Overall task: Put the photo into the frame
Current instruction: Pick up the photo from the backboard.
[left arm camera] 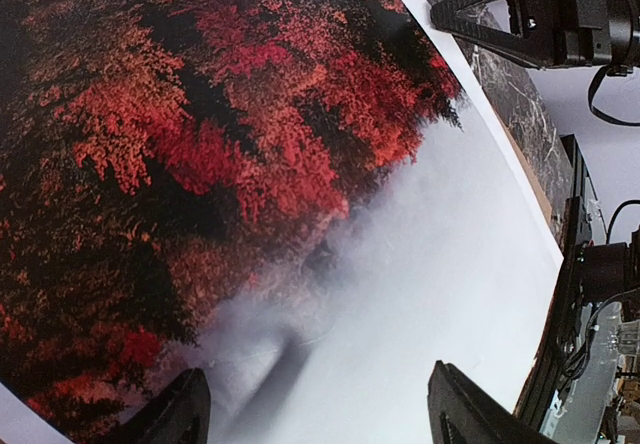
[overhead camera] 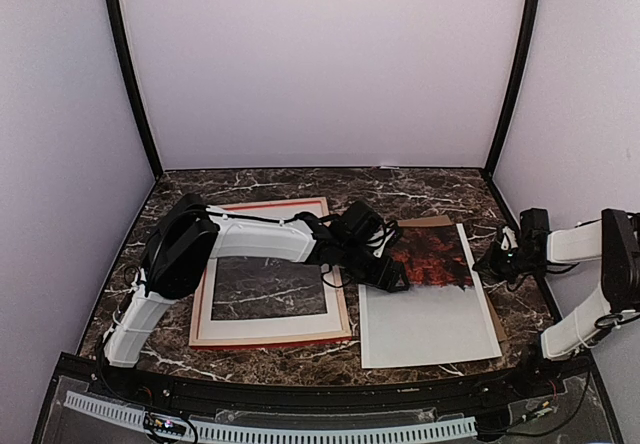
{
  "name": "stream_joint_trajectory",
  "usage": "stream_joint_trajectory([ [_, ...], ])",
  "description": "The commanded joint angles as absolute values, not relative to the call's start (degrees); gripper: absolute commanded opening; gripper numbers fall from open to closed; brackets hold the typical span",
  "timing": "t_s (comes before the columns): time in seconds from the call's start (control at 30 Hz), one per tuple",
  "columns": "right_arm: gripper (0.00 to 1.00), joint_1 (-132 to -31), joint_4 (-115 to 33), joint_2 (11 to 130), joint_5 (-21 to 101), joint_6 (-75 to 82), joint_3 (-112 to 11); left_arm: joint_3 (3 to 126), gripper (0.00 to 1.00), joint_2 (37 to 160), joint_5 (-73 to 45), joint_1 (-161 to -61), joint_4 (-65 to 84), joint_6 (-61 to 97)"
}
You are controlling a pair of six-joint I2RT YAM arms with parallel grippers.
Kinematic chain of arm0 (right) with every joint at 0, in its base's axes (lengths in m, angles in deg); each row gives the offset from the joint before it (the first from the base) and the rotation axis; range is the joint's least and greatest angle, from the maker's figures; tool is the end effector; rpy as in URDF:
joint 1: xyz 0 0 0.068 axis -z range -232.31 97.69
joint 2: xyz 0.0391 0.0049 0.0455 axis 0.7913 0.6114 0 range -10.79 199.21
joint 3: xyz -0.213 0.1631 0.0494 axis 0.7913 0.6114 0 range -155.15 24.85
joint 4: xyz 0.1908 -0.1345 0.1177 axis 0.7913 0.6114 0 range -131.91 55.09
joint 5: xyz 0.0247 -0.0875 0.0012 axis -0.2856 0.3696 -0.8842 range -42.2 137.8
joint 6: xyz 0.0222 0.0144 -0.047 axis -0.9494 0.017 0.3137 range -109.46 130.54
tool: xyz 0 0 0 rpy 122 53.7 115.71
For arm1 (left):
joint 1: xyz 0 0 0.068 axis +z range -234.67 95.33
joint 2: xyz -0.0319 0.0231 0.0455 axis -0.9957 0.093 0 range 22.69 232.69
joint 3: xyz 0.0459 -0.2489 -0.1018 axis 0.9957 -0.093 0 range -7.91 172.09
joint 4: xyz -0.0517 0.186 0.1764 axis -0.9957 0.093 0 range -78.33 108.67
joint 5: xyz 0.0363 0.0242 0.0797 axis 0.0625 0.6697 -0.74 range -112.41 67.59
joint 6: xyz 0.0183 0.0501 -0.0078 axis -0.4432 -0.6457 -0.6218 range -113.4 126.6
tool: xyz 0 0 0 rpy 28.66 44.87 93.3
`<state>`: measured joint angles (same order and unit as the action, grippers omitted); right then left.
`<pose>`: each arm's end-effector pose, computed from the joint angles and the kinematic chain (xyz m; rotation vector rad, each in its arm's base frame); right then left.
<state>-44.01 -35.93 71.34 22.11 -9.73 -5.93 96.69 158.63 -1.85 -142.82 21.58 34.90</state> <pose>0.2406 -0.0196 0.1318 0.4634 2.5099 0.6556 0.2695 -0.4577 0.1501 0.8515 2.3874 -1.1177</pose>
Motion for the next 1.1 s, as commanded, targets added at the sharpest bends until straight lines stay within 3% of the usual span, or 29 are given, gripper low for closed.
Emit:
stream_joint_trajectory([
  [0.0, 0.04, -44.4, -35.8, 72.4, 19.6, -9.5, -4.9, 94.9, 0.77, 158.1, -1.9, -143.1, 24.0, 35.0],
  [0.37, 0.00, -44.4, -33.4, 66.7, 19.4, -10.1, -5.6, 94.8, 0.79, 156.8, -3.0, -143.1, 24.1, 34.5],
  [0.83, 0.00, -46.2, -20.7, 55.2, 21.6, -12.3, -15.8, 95.6, 0.94, 148.4, -8.4, -142.4, 25.8, 32.5],
  [1.07, 0.00, -53.6, -16.6, 53.2, 23.2, -16.1, -24.4, 97.6, 0.98, 143.3, -8.7, -141.3, 27.2, 32.0],
])
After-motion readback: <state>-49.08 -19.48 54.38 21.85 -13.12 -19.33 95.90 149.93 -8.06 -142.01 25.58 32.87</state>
